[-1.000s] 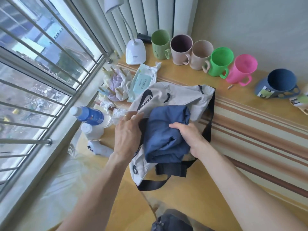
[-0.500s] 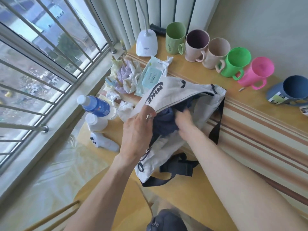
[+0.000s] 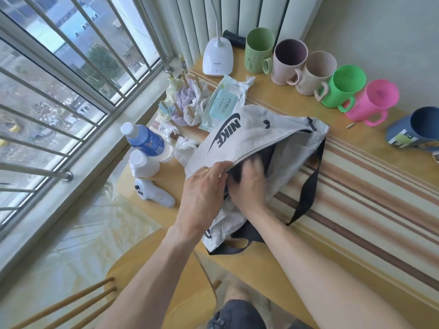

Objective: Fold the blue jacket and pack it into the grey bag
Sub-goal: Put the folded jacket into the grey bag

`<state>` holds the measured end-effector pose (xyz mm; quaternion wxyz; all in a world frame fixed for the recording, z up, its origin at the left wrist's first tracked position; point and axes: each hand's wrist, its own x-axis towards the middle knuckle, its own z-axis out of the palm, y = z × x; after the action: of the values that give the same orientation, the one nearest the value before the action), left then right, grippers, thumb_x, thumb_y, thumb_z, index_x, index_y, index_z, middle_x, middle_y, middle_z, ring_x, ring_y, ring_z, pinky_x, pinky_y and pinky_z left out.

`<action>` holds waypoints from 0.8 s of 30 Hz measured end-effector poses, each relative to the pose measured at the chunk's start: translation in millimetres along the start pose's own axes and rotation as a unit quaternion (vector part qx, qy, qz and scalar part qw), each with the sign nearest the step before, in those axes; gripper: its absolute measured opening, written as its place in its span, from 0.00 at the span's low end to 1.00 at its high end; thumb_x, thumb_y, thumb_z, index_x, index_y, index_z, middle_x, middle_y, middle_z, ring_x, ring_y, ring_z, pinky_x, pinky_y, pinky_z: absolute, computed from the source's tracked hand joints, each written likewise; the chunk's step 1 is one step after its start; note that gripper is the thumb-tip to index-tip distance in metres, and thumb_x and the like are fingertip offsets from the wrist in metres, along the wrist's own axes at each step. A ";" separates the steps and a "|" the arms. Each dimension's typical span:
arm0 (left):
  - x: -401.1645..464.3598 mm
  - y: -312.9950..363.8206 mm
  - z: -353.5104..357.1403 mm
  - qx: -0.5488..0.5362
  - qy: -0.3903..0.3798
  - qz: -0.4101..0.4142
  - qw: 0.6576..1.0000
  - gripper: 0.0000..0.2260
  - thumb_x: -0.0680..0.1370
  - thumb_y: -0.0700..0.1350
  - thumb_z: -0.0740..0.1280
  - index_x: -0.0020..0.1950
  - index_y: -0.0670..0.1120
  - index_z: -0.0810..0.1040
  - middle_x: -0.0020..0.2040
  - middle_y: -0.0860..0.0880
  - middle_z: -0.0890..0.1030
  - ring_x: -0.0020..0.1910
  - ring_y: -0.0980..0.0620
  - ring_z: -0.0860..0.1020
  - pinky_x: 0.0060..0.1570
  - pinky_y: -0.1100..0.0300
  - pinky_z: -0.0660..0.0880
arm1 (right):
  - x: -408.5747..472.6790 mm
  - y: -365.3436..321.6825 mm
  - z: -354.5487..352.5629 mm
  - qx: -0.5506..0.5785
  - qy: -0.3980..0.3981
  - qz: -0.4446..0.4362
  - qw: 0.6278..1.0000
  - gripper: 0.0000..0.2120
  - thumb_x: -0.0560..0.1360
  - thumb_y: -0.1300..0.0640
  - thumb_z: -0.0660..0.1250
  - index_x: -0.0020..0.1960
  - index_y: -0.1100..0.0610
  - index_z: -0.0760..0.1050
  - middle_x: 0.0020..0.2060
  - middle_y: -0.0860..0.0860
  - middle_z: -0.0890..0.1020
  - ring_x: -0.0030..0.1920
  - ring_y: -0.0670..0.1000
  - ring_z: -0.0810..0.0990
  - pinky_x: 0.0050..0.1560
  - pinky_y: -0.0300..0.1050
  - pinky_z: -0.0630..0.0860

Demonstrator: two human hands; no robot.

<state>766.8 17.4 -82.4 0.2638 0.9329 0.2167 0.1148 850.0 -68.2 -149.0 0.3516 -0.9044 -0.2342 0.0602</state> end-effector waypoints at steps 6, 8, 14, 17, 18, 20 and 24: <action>-12.5 -16.8 9.8 -0.001 -0.060 -0.010 0.998 0.14 0.81 0.37 0.66 0.67 0.45 0.79 0.55 0.48 0.86 0.49 0.44 0.82 0.50 0.55 0.75 | -1.7 2.5 24.3 -0.110 -0.382 -0.061 0.916 0.22 0.79 0.55 0.56 0.70 0.61 0.72 0.68 0.60 0.76 0.71 0.61 0.70 0.72 0.53 0.65; -23.3 -30.8 19.7 0.034 -0.087 0.009 0.996 0.17 0.82 0.39 0.64 0.71 0.44 0.75 0.67 0.45 0.81 0.60 0.43 0.79 0.61 0.52 0.74 | -10.4 2.5 5.8 -0.012 -0.308 -0.012 0.951 0.16 0.77 0.60 0.62 0.63 0.61 0.78 0.59 0.61 0.82 0.62 0.61 0.78 0.61 0.48 0.71; -68.3 -63.7 52.9 0.130 -0.209 0.007 0.969 0.27 0.85 0.53 0.57 0.83 0.54 0.54 0.83 0.43 0.56 0.82 0.41 0.56 0.78 0.46 0.60 | -42.6 18.8 -32.6 -0.062 0.029 -0.096 0.993 0.18 0.74 0.68 0.62 0.63 0.60 0.76 0.64 0.57 0.77 0.64 0.56 0.74 0.67 0.51 0.72; -79.1 -71.3 62.1 0.159 -0.214 0.011 0.964 0.29 0.84 0.53 0.57 0.84 0.54 0.51 0.84 0.42 0.52 0.82 0.41 0.52 0.80 0.47 0.55 | -24.1 34.7 -27.7 -0.113 -0.058 -0.168 0.978 0.25 0.79 0.62 0.58 0.76 0.57 0.68 0.79 0.59 0.63 0.79 0.60 0.59 0.78 0.54 0.60; -80.5 -73.1 64.8 0.162 -0.216 0.006 0.963 0.29 0.84 0.53 0.57 0.84 0.53 0.51 0.84 0.42 0.52 0.83 0.41 0.51 0.80 0.47 0.54 | -15.3 44.4 -24.7 -0.139 -0.115 -0.163 0.970 0.25 0.81 0.58 0.56 0.78 0.55 0.65 0.81 0.57 0.58 0.81 0.58 0.53 0.79 0.56 0.58; -82.6 -73.8 67.7 0.171 -0.214 -0.001 0.962 0.28 0.84 0.54 0.54 0.84 0.52 0.52 0.84 0.42 0.53 0.83 0.42 0.52 0.80 0.47 0.54 | 0.8 63.1 -21.0 -0.208 -0.227 -0.130 0.943 0.26 0.83 0.51 0.53 0.81 0.50 0.58 0.83 0.53 0.48 0.82 0.55 0.43 0.79 0.60 0.56; -86.3 -69.7 70.9 0.170 -0.201 -0.009 0.965 0.28 0.84 0.54 0.54 0.83 0.49 0.55 0.83 0.42 0.56 0.82 0.43 0.53 0.80 0.48 0.53 | 14.7 80.2 -18.5 -0.280 -0.321 -0.121 0.897 0.30 0.84 0.47 0.52 0.83 0.45 0.45 0.82 0.50 0.38 0.81 0.53 0.35 0.80 0.58 0.50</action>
<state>690.2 -0.7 -188.0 0.1402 0.9659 0.1840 -0.1160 898.7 -124.2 -187.7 -0.0056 -0.8616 -0.4493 0.2360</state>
